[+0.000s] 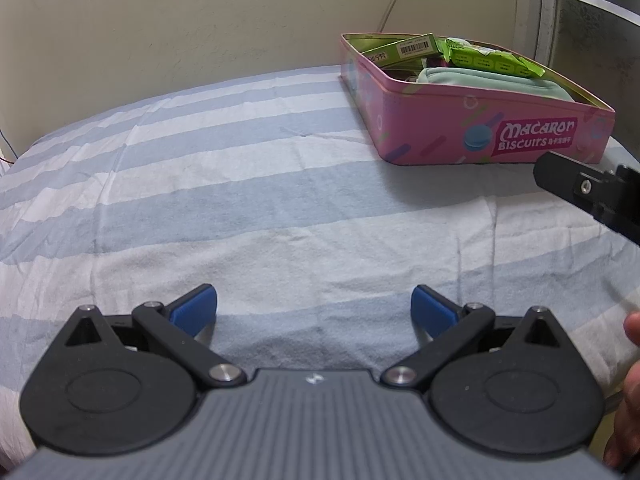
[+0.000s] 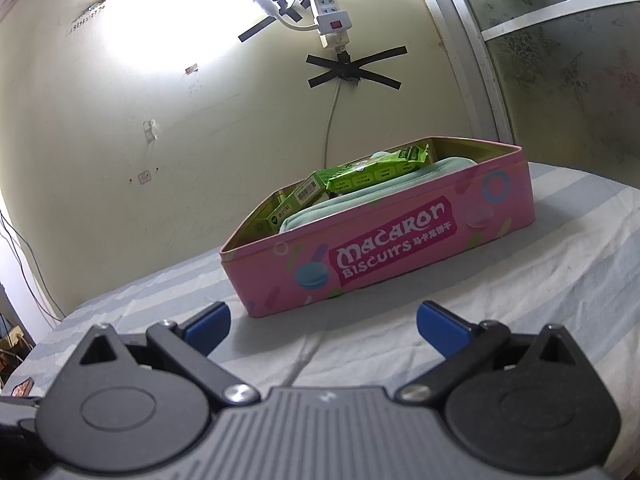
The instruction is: Organize objects
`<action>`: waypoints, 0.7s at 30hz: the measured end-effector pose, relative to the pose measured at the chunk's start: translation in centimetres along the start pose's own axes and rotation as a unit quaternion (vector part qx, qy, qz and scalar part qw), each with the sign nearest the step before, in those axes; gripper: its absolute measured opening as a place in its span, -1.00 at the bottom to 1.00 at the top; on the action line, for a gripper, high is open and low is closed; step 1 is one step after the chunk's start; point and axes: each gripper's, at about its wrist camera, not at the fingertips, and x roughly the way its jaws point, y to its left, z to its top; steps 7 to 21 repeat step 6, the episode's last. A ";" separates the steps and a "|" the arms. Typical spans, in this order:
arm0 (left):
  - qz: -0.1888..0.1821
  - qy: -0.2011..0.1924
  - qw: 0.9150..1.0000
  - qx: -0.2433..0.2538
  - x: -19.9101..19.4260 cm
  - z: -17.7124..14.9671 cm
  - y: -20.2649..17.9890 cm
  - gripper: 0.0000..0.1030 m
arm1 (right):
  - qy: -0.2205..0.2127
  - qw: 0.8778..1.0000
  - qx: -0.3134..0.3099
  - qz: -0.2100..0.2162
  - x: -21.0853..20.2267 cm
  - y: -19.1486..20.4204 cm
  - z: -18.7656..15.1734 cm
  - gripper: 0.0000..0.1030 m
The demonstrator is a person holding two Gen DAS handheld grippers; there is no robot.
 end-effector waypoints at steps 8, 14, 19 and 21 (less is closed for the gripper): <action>-0.002 0.000 1.000 -0.001 -0.1 0.0 0.1 1.00 | -0.004 1.000 -0.005 0.000 0.0 0.1 0.0 1.00; -0.002 0.000 1.000 -0.001 -0.1 0.0 0.1 1.00 | -0.004 1.000 -0.005 0.000 0.0 0.1 0.0 1.00; -0.002 0.000 1.000 -0.001 -0.1 0.0 0.1 1.00 | -0.004 1.000 -0.005 0.000 0.0 0.1 0.0 1.00; -0.002 0.000 1.000 -0.001 -0.1 0.0 0.1 1.00 | -0.004 1.000 -0.005 0.000 0.0 0.1 0.0 1.00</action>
